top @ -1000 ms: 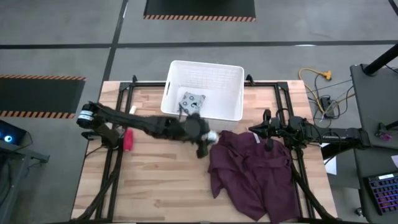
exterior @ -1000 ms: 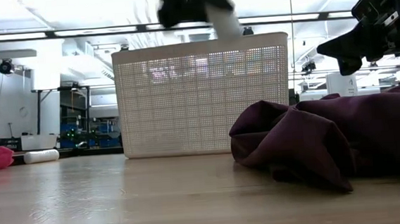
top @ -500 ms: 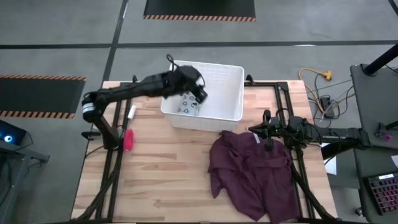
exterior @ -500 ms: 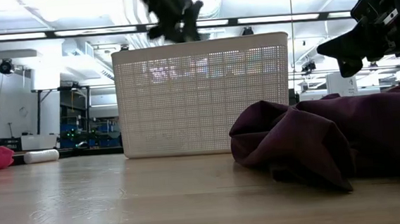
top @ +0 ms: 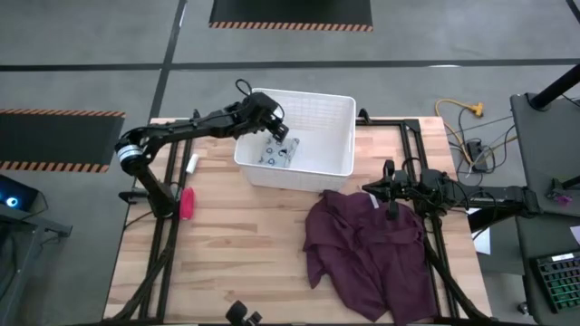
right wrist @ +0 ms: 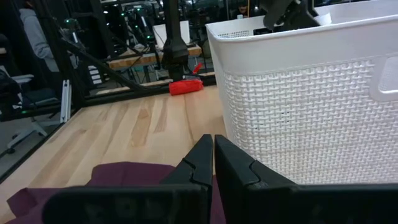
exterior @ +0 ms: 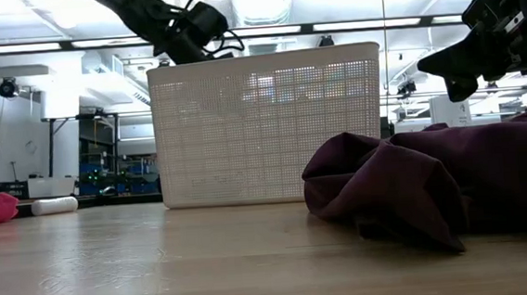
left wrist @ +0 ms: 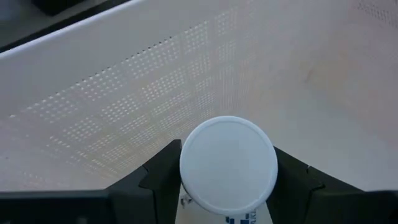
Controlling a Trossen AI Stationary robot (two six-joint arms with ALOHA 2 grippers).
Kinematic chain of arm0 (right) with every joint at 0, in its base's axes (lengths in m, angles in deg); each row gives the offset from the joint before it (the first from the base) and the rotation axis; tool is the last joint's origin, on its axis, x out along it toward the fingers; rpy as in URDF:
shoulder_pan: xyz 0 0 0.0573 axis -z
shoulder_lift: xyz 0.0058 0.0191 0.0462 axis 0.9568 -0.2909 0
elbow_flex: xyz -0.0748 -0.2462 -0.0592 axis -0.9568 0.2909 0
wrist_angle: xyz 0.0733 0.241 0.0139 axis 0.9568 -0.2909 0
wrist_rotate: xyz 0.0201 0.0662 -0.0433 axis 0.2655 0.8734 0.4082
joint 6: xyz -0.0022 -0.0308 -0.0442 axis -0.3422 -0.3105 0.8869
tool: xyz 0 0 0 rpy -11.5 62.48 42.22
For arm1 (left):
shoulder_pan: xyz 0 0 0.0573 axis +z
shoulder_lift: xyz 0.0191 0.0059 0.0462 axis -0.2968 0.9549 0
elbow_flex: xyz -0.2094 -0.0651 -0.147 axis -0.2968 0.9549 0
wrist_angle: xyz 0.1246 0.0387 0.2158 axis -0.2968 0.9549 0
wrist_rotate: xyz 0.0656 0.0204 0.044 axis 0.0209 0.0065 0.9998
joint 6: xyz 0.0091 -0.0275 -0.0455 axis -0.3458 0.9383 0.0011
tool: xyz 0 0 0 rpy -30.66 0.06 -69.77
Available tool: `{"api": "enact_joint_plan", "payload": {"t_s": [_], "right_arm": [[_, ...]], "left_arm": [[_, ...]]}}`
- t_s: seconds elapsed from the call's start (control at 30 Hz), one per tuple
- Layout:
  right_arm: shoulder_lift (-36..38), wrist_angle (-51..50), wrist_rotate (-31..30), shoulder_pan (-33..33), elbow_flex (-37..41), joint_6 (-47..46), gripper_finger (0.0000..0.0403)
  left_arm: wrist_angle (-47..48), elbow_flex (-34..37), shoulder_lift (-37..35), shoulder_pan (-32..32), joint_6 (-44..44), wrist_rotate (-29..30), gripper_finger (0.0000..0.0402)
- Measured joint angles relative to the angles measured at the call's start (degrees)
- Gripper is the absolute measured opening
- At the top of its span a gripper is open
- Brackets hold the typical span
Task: Pick & place medical supplies in basket/bin
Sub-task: Put the medicine bottle into the white bin, then put the red bandage into the white bin
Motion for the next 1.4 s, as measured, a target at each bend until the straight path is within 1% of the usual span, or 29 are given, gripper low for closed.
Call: {"api": "enact_joint_plan", "payload": {"t_s": [0.2,0.23,0.4,0.53,0.7,0.77,0.83,0.9,0.97,1.07,1.13,1.27,1.4], "right_arm": [[0.00,0.00,0.01,-0.02,0.00,0.00,0.0009],[0.02,0.00,0.00,0.01,0.00,-0.03,0.0009],[0.02,0.00,0.01,-0.02,0.00,-0.12,0.0009],[0.02,-0.02,0.01,0.00,0.00,-0.20,0.0009],[0.07,-0.02,0.01,-0.02,0.00,-0.20,0.0009],[0.07,-0.01,0.01,0.00,0.00,-0.20,0.0009],[0.07,-0.02,0.02,-0.02,0.00,-0.17,0.0009],[0.07,-0.02,0.02,-0.01,0.00,-0.10,0.0009],[0.04,-0.02,0.01,-0.01,0.00,-0.11,0.0009],[0.06,-0.13,0.03,-0.01,0.00,-0.17,0.0009],[0.09,-0.14,0.04,-0.02,0.00,-0.17,0.0009],[0.09,-0.13,0.05,0.01,0.00,-0.17,0.0009],[0.09,-0.13,0.05,0.01,0.00,-0.13,0.0009]], "left_arm": [[0.55,-1.78,0.24,0.02,-1.58,-0.73,0.0164],[0.53,-2.03,0.24,0.03,-1.62,-0.72,0.0169],[0.44,-2.33,0.24,0.04,-1.87,0.06,0.0232],[0.49,-2.33,0.24,0.04,-1.91,0.12,0.0264],[0.97,-2.71,-0.48,-0.20,-0.46,-0.21,0.0274],[2.15,-3.92,-1.58,-0.86,0.98,-1.78,0.0274],[4.77,-6.07,-3.23,-2.00,1.96,-5.39,0.0274],[9.20,-8.72,-4.80,-3.63,2.12,-9.98,0.0274],[16.38,-11.56,-5.84,-5.81,2.17,-11.88,0.0275],[29.49,-16.12,-7.01,-9.43,2.65,-11.68,0.0275],[38.16,-19.30,-7.29,-11.70,5.43,-11.64,0.0275],[54.18,-24.99,-7.33,-16.14,12.46,-11.03,0.0275],[67.99,-27.89,-7.35,-19.73,23.02,-7.11,0.0275]]}}
